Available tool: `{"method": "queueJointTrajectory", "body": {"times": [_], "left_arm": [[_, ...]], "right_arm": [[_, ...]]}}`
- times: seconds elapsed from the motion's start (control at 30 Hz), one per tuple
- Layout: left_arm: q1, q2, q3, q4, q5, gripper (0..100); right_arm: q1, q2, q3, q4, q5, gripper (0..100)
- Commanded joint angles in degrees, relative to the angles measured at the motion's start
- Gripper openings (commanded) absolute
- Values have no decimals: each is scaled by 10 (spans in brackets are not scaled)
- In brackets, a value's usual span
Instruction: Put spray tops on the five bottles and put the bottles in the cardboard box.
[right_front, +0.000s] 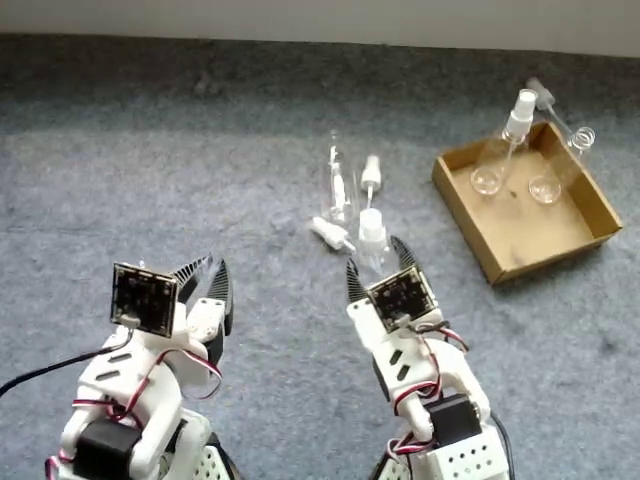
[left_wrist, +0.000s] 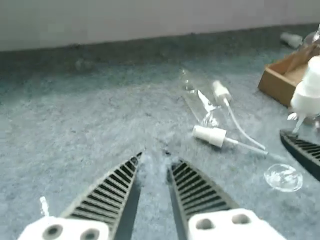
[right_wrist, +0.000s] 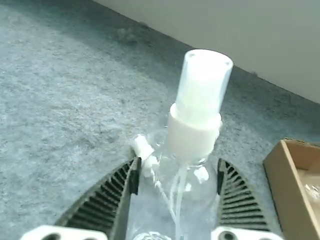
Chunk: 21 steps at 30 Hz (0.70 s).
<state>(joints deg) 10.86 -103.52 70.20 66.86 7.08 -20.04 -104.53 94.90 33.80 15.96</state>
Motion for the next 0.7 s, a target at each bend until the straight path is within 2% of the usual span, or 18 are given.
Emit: {"method": "queueJointTrajectory", "body": {"times": [0.0,0.27,0.53,0.67], "left_arm": [[-7,-10,45,-2,-2,5],[-7,-9,125,-3,-2,5],[-7,-9,148,2,-2,5],[-7,-9,162,2,-4,5]], "right_arm": [[58,-7,-74,40,6,163],[176,17,-240,64,11,163],[225,215,-352,59,6,163],[265,262,-364,-14,6,163]]}}
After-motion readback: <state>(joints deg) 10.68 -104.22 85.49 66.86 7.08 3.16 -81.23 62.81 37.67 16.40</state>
